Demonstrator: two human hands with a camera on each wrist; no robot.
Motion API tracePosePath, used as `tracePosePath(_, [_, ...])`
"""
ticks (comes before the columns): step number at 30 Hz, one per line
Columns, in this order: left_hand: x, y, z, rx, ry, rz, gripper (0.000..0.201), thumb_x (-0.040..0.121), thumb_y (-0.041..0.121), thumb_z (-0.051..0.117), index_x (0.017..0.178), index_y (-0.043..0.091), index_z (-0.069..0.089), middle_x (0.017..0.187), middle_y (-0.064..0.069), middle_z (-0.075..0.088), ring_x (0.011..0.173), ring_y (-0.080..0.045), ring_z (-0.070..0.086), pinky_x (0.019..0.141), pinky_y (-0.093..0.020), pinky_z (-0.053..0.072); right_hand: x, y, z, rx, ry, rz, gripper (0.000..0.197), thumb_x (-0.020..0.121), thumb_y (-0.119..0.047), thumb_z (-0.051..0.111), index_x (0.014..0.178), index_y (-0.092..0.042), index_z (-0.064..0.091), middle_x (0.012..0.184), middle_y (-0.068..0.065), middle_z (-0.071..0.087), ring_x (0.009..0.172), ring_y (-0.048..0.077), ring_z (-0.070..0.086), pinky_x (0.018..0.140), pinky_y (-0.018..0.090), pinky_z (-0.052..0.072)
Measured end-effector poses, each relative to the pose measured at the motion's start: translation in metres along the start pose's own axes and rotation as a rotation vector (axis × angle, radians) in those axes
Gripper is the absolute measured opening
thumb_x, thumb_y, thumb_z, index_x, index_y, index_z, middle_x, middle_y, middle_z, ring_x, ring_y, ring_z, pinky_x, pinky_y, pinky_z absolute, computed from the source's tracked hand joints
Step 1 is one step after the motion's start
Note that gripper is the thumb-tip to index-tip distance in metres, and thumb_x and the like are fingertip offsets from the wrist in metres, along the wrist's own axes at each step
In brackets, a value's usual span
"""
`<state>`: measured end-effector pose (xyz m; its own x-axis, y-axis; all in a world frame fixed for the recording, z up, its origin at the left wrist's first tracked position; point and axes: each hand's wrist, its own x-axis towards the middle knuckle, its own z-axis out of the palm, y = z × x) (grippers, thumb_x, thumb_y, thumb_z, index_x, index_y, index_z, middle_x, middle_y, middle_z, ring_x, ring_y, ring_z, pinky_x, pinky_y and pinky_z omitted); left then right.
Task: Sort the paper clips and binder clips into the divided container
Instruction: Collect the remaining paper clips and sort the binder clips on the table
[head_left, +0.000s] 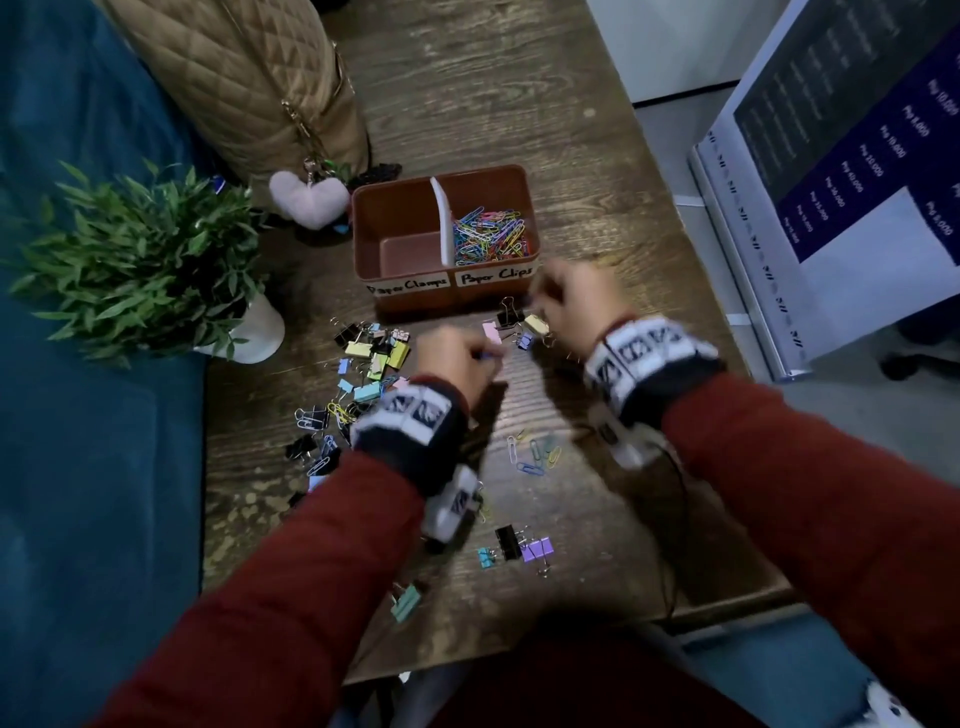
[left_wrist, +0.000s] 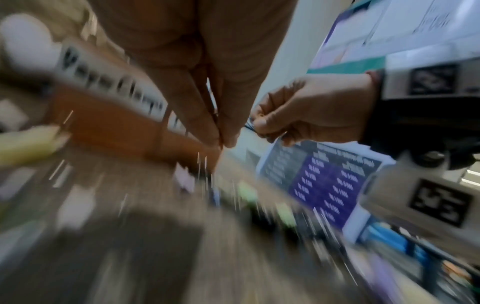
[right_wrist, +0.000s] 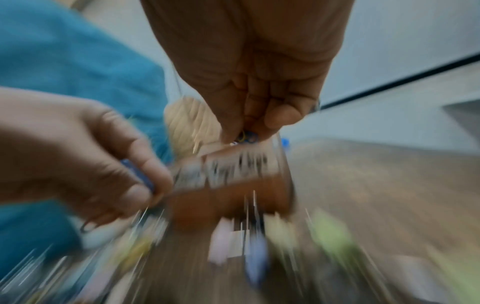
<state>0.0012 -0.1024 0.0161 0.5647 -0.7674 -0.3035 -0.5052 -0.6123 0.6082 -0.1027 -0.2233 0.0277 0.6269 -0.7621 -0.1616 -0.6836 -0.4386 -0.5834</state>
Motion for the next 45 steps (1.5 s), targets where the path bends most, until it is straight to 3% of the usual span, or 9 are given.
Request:
tracePosePath(5, [0.062, 0.047, -0.055, 0.008, 0.187, 0.122, 0.017, 0.082, 0.02, 0.07, 0.098, 0.021, 0.075, 0.097, -0.001, 0.072, 0.096, -0.014, 0.065, 0.086, -0.017, 0.043, 0.072, -0.038, -0.026, 0.098, 0.141, -0.012, 0.017, 0.073, -0.017, 0.073, 0.088, -0.019, 0.066, 0.083, -0.001, 0.064, 0.083, 0.017, 0.058, 0.076, 0.028, 0.048])
tracePosePath(10, [0.092, 0.056, -0.062, 0.091, 0.18, 0.125, 0.036, 0.083, 0.029, 0.069, 0.117, 0.019, 0.066, 0.118, 0.0, 0.067, 0.112, -0.01, 0.058, 0.093, -0.013, 0.036, 0.057, -0.025, -0.017, 0.202, 0.147, -0.059, 0.033, 0.075, -0.018, 0.072, 0.107, -0.021, 0.064, 0.098, -0.001, 0.068, 0.087, 0.017, 0.062, 0.076, 0.028, 0.049])
tracePosePath(12, [0.084, 0.048, -0.057, 0.132, 0.138, 0.143, 0.046, 0.081, 0.03, 0.071, 0.125, 0.019, 0.061, 0.124, -0.001, 0.063, 0.117, -0.013, 0.055, 0.099, -0.017, 0.035, 0.025, -0.005, -0.003, 0.102, 0.014, -0.128, 0.035, 0.076, -0.013, 0.071, 0.109, -0.021, 0.064, 0.101, 0.003, 0.067, 0.088, 0.022, 0.062, 0.074, 0.028, 0.046])
tracePosePath(16, [0.045, 0.016, -0.047, 0.151, 0.106, 0.159, 0.044, 0.08, 0.026, 0.072, 0.123, 0.024, 0.062, 0.118, -0.005, 0.062, 0.109, -0.02, 0.058, 0.096, -0.022, 0.04, -0.054, 0.042, 0.039, -0.263, -0.494, -0.425, 0.056, 0.077, -0.014, 0.066, 0.129, -0.028, 0.05, 0.13, 0.005, 0.052, 0.115, 0.026, 0.051, 0.097, 0.038, 0.044])
tracePosePath(19, [0.009, -0.016, -0.035, 0.129, 0.037, 0.096, 0.032, 0.081, 0.02, 0.071, 0.112, 0.021, 0.067, 0.107, -0.003, 0.063, 0.094, -0.019, 0.061, 0.085, -0.021, 0.043, -0.08, 0.061, 0.064, -0.447, -0.587, -0.624, 0.066, 0.082, -0.013, 0.061, 0.135, -0.044, 0.035, 0.149, -0.001, 0.033, 0.121, 0.026, 0.042, 0.084, 0.045, 0.052])
tracePosePath(26, [-0.064, -0.073, -0.012, 0.072, -0.078, -0.111, 0.02, 0.083, 0.018, 0.069, 0.102, 0.025, 0.07, 0.099, 0.006, 0.064, 0.091, -0.011, 0.06, 0.085, -0.018, 0.043, -0.082, 0.073, 0.078, -0.355, -0.44, -0.817, 0.037, 0.071, -0.003, 0.074, 0.104, -0.019, 0.071, 0.118, 0.006, 0.064, 0.098, 0.031, 0.062, 0.058, 0.042, 0.057])
tracePosePath(34, [-0.094, -0.079, 0.017, 0.258, -0.416, 0.002, 0.05, 0.078, 0.022, 0.073, 0.124, 0.031, 0.056, 0.129, 0.006, 0.047, 0.116, -0.017, 0.05, 0.104, -0.035, 0.042, -0.087, 0.068, 0.083, -0.272, -0.357, -0.608, 0.014, 0.068, -0.005, 0.074, 0.077, -0.014, 0.068, 0.079, 0.004, 0.062, 0.072, 0.025, 0.06, 0.054, 0.029, 0.05])
tracePosePath(41, [-0.086, -0.081, 0.023, 0.377, -0.424, 0.236, 0.022, 0.09, 0.021, 0.058, 0.111, 0.023, 0.063, 0.117, 0.003, 0.056, 0.106, -0.017, 0.056, 0.092, -0.026, 0.046, -0.084, 0.07, 0.071, -0.365, -0.437, -0.555, 0.021, 0.082, -0.014, 0.063, 0.101, -0.01, 0.067, 0.1, 0.011, 0.061, 0.087, 0.03, 0.06, 0.066, 0.04, 0.054])
tracePosePath(45, [-0.078, -0.079, 0.019, 0.358, -0.376, 0.254, 0.018, 0.091, 0.025, 0.055, 0.107, 0.02, 0.06, 0.111, 0.0, 0.057, 0.103, -0.02, 0.054, 0.089, -0.03, 0.047, -0.087, 0.073, 0.063, -0.383, -0.435, -0.619, 0.027, 0.071, -0.006, 0.074, 0.097, -0.01, 0.071, 0.1, 0.01, 0.066, 0.085, 0.029, 0.065, 0.066, 0.036, 0.057])
